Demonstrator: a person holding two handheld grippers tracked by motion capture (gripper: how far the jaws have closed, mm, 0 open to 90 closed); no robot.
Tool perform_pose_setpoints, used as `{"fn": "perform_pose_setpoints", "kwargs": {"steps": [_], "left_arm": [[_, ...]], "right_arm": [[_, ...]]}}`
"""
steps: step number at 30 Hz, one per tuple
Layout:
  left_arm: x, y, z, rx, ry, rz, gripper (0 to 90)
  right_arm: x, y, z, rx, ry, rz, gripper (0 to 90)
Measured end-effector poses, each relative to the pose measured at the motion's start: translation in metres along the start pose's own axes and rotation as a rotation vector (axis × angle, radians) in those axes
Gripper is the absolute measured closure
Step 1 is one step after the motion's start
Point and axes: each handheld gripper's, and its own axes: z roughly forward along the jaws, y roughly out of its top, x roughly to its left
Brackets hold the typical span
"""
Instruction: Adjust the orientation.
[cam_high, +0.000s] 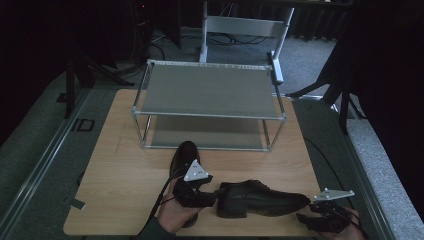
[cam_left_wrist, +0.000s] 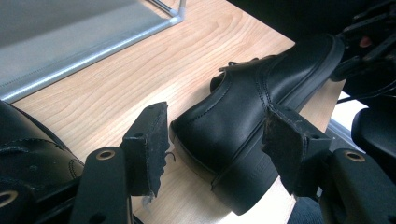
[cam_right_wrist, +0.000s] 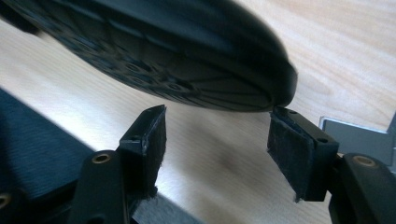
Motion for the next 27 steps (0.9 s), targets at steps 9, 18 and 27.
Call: {"fn": "perform_pose_setpoints", "kwargs": {"steps": [9,18,27], "left_arm": [[-0.004,-0.001,0.003,0.016,-0.004,0.005,41.2],[-0.003,-0.001,0.003,0.025,0.002,-0.005,41.4],[0.001,-0.004,0.001,0.026,0.016,-0.028,41.5]], "right_arm": [[-0.015,0.018,0.016,-0.048,-0.014,0.048,42.2],[-0.023,0.067,0.05,-0.117,-0.002,0.069,47.0],[-0.002,0.121,0.083,-0.151,0.053,0.021,52.6]]}}
